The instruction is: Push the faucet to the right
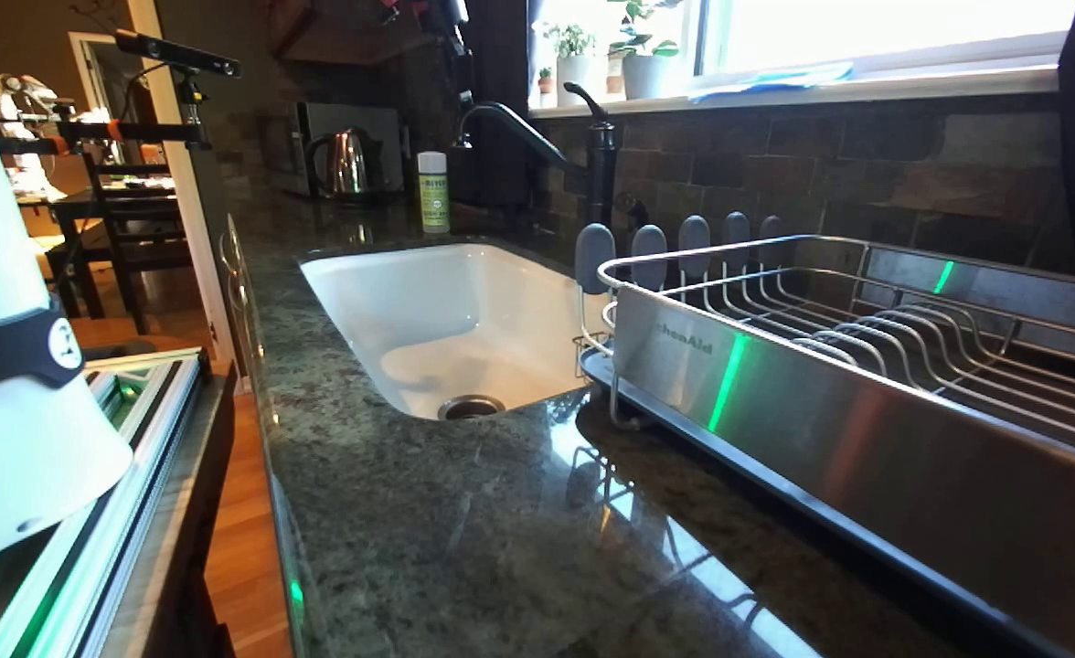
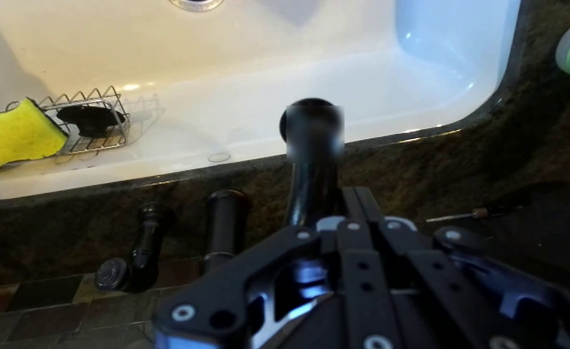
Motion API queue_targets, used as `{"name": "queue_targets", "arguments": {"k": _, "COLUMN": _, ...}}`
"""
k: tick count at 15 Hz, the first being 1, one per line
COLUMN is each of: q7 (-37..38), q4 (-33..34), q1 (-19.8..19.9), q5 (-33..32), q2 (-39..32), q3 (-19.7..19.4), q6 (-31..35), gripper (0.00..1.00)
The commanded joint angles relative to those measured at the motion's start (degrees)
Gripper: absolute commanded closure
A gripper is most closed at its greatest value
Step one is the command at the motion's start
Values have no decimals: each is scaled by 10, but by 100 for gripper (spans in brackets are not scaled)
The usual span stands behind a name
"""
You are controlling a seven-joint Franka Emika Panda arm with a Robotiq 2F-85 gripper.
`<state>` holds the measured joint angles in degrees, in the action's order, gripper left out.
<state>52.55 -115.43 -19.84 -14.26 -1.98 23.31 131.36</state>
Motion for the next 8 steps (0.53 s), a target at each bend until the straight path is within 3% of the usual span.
{"name": "queue_targets", "arguments": {"k": 1, "q7": 2, "q4": -6, "q1": -10, "q5": -17, "q2": 11, "q3": -11, "q6": -50, "gripper": 100}}
{"name": "queue_targets", "arguments": {"k": 8, "q7": -51, "q4": -38, "q1": 4, "q5": -13, "q2": 50, "q3": -26, "q6": -106, "gripper": 100}}
